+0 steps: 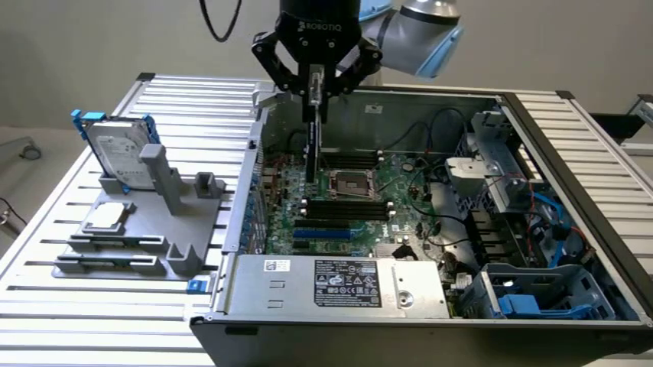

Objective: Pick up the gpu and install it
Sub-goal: 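Pick up the gpu and move the gpu toward the slot, then insert the gpu into the slot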

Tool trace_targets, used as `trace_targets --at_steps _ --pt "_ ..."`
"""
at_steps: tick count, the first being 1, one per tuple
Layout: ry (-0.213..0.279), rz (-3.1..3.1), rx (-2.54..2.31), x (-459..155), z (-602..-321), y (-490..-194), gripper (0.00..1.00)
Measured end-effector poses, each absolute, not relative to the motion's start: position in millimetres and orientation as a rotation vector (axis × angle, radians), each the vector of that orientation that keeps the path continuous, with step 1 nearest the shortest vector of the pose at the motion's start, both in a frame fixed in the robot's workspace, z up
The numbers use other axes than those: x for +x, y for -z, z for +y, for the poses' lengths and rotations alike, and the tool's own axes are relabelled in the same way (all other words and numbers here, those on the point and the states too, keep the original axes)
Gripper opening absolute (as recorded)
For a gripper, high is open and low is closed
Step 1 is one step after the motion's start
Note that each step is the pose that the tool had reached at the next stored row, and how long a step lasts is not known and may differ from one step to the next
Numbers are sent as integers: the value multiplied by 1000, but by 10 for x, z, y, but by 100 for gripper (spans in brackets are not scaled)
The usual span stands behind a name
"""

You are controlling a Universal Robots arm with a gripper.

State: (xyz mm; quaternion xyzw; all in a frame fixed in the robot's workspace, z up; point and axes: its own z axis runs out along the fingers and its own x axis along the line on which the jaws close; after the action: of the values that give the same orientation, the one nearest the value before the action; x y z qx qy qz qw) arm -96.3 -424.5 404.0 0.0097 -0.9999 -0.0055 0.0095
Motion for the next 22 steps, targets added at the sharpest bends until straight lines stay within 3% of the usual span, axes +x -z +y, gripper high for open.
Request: trace_targets --at_steps 11,22 --pt "8 -3123 30 -463 -4206 -3875 26" --pt "4 -3117 30 -434 -4205 -3861 26"
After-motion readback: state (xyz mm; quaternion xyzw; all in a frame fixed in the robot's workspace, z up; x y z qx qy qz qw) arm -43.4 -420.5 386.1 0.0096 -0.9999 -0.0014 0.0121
